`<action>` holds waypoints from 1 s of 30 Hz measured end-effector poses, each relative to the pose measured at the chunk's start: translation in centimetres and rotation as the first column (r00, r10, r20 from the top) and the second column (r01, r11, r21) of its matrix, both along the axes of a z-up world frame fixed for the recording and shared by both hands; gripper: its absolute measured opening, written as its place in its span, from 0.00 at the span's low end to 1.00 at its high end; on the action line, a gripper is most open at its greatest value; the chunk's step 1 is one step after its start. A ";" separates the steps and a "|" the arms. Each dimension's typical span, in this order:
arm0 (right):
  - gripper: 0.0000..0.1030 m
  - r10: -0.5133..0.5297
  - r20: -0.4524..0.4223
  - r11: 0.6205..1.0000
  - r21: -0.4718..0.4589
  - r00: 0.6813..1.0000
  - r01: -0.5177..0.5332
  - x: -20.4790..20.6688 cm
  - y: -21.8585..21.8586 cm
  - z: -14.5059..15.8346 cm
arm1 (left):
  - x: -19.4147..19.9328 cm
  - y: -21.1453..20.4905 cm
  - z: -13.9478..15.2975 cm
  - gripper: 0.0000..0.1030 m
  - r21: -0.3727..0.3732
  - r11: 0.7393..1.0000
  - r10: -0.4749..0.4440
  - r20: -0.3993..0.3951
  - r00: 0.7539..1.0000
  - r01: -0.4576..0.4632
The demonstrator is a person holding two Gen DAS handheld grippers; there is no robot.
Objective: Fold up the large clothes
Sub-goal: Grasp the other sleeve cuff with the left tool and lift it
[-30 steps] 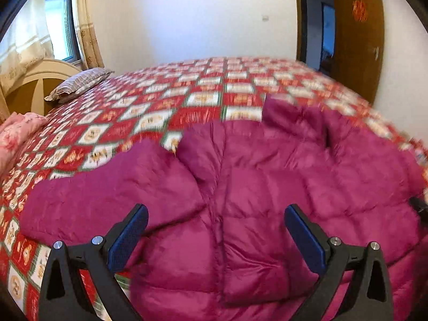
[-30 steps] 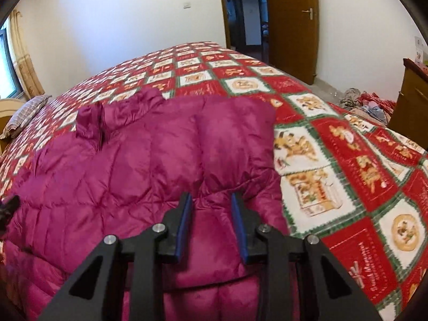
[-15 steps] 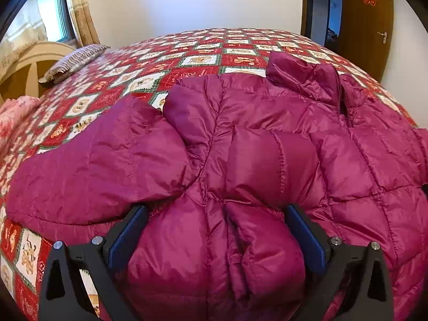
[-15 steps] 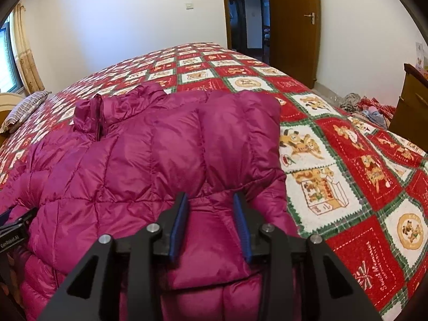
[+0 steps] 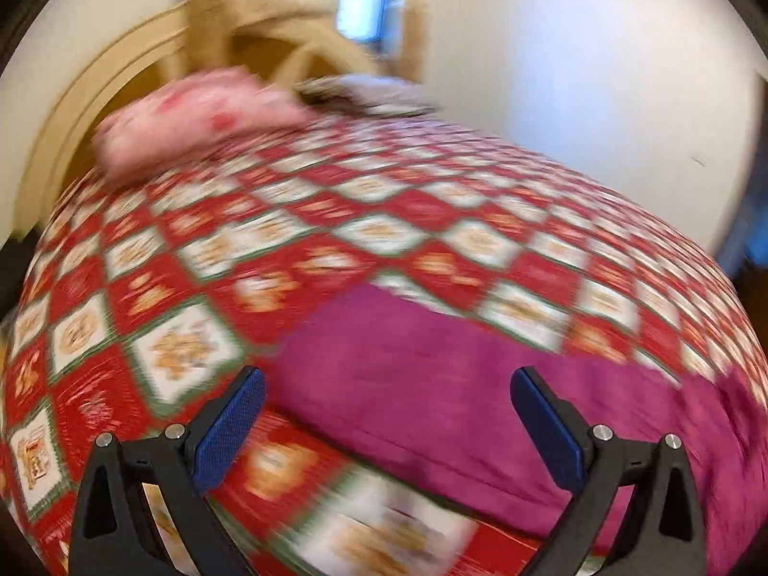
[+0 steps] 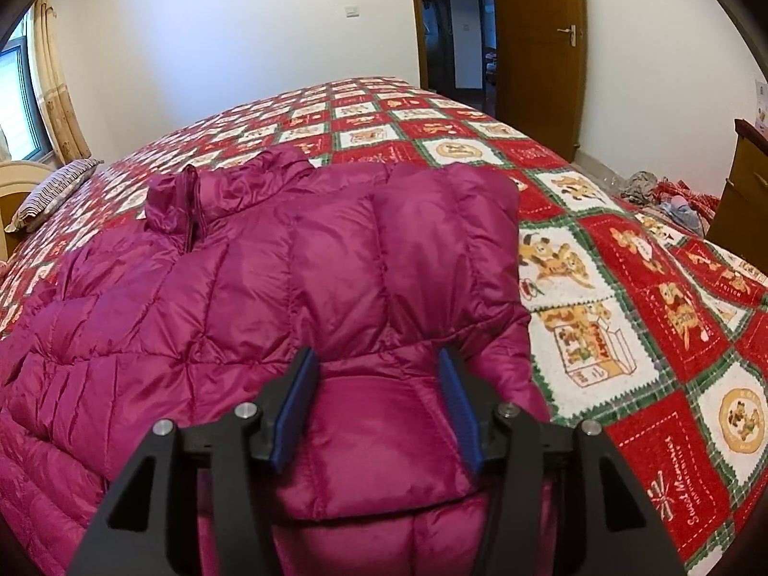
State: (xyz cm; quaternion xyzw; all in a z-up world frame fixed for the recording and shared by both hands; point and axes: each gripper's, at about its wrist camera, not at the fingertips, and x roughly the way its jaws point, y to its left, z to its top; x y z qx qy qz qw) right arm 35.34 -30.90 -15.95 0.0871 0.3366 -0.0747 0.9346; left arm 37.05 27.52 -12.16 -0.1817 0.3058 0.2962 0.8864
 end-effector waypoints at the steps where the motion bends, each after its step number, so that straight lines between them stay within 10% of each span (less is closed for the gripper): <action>1: 0.54 0.000 -0.001 1.000 -0.002 1.000 0.000 0.0 0.0 0.0 | 0.3 1.8 -0.9 0.99 -0.043 0.998 0.044 -0.023 0.999 -0.045; 6: 0.54 -0.004 -0.006 1.000 -0.017 1.000 0.004 0.2 0.2 -0.1 | 1.5 5.1 -4.9 0.99 -0.240 0.967 0.069 -0.091 0.993 -0.089; 9: 0.54 -0.005 -0.008 1.000 -0.025 1.000 0.005 0.2 0.3 -0.1 | 1.2 3.1 -5.1 0.98 -0.153 0.987 0.043 -0.062 0.997 -0.052; 12: 0.54 -0.007 -0.010 0.999 -0.033 1.000 0.007 0.2 0.4 -0.1 | 1.6 1.7 -5.4 0.65 -0.094 0.995 0.006 -0.104 0.995 -0.016; 14: 0.54 -0.009 -0.011 0.999 -0.039 1.000 0.008 0.2 0.4 -0.2 | 1.7 1.7 -5.0 0.21 -0.098 0.995 -0.019 -0.092 0.996 0.010; 22: 0.54 -0.008 -0.008 0.999 -0.038 1.000 0.008 0.1 0.4 -0.2 | 2.4 -3.0 1.2 0.14 -0.016 0.981 -0.191 0.066 0.979 0.192; 25: 0.54 -0.007 -0.007 0.999 -0.035 1.000 0.006 0.1 0.4 -0.1 | 2.3 -8.7 5.7 0.14 0.081 0.938 -0.346 0.162 0.924 0.336; 30: 0.54 -0.002 0.002 1.000 -0.014 1.000 0.003 0.0 0.1 -0.1 | 1.5 -20.6 10.9 0.14 0.236 0.771 -0.637 0.240 0.733 0.592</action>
